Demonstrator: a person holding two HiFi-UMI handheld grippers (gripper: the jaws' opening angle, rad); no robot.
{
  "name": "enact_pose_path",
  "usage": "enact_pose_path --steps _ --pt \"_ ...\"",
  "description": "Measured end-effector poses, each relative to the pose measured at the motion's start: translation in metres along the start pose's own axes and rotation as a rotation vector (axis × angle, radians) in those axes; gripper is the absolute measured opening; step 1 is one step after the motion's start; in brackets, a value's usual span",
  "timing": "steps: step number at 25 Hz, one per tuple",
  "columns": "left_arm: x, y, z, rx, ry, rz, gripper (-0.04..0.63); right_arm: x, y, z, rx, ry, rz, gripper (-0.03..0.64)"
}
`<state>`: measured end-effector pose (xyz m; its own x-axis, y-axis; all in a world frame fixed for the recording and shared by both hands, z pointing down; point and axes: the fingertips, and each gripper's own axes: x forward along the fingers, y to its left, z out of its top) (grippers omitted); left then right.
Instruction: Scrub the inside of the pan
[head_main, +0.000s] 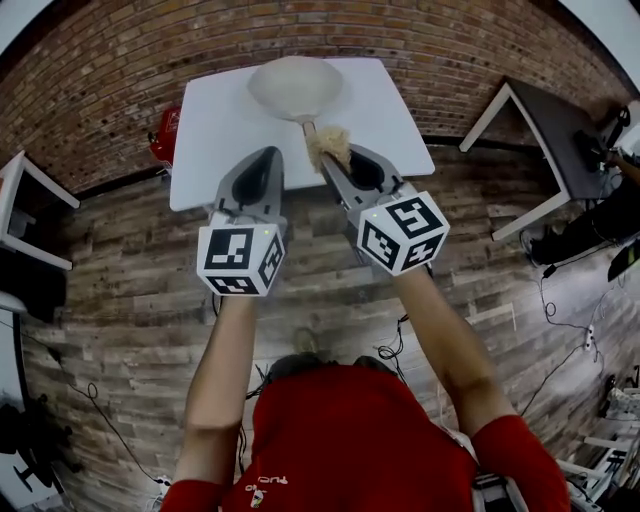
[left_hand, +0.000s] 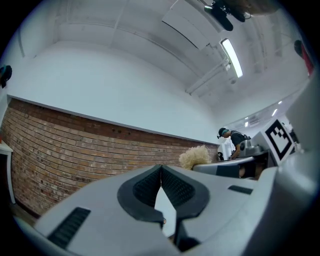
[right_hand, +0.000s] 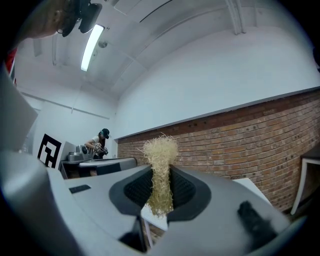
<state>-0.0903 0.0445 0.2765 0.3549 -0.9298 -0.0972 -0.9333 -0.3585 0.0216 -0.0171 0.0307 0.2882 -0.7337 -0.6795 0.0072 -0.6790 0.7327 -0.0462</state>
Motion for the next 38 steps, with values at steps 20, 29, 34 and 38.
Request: enact_pose_path --steps 20,29,34,38 --pt "0.121 0.087 -0.029 -0.022 0.024 0.009 0.015 0.114 -0.097 -0.021 0.012 0.049 -0.063 0.086" --pt "0.202 0.134 -0.050 -0.013 0.028 0.051 0.015 0.184 -0.170 -0.032 0.012 0.056 -0.048 0.086" --pt "0.253 0.150 -0.059 -0.004 0.022 0.082 0.015 0.222 -0.210 -0.036 0.007 0.065 -0.015 0.086" --pt "0.292 0.165 -0.065 0.005 0.021 0.109 0.015 0.255 -0.237 -0.037 -0.009 0.075 0.020 0.086"
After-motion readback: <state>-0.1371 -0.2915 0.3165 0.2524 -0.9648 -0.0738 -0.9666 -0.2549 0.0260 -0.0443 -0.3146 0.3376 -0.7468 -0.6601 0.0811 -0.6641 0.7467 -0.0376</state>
